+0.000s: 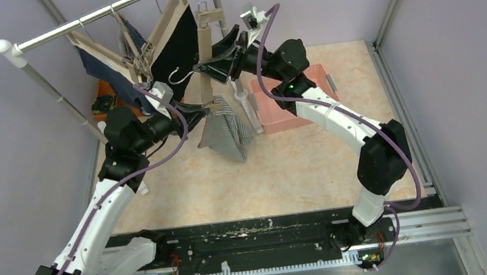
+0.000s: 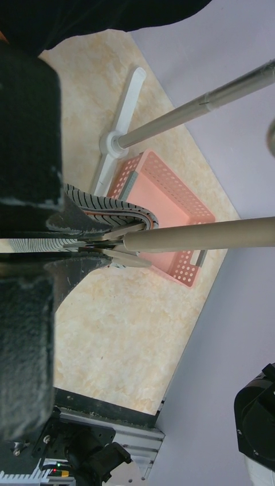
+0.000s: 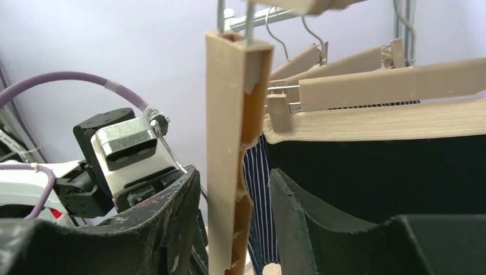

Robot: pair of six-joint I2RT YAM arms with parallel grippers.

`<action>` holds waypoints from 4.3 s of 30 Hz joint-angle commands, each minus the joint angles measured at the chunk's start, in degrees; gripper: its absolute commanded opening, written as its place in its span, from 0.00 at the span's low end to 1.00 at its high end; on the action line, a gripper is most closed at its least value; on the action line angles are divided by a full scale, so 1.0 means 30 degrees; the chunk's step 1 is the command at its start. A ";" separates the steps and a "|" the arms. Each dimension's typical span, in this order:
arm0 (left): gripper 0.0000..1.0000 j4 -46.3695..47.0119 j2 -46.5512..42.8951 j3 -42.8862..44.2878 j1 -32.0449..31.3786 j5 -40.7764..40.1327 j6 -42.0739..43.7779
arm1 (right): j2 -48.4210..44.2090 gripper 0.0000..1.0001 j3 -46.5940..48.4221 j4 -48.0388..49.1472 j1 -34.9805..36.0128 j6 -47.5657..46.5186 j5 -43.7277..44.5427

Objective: Remove the underwear clipped to the hanger

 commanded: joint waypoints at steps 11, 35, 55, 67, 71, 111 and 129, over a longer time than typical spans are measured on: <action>0.00 0.1874 -0.0409 0.0075 0.0216 0.0855 -0.0339 | 0.0241 0.00 0.2496 0.1769 -0.0680 0.2028 -0.0664; 0.00 0.3897 -0.0808 -0.1179 0.0341 -0.0911 -0.0700 | -0.1245 0.00 0.1680 0.0044 -0.0653 -0.0259 0.1537; 0.00 0.3383 0.0115 -0.0494 0.0344 0.0683 -0.0404 | 0.0763 0.16 0.4188 -0.2483 -0.0479 -0.0626 0.0296; 0.00 0.3398 0.0165 -0.0613 0.0370 0.0211 -0.0302 | 0.0146 0.00 0.3637 -0.3447 -0.0045 -0.2221 0.1554; 0.09 0.3883 -0.0023 -0.0865 0.0381 -0.0362 -0.0534 | 0.0199 0.00 0.3699 -0.3112 -0.0007 -0.1874 0.1056; 0.45 1.1870 0.2961 -0.0386 0.0692 0.0924 -0.2633 | 0.0022 0.00 0.3277 -0.1565 0.0025 -0.0401 0.0014; 0.00 1.0991 0.4891 0.2165 0.0695 0.3496 -0.5516 | 0.0648 0.00 0.3777 -0.2593 0.0024 -0.0979 -0.0111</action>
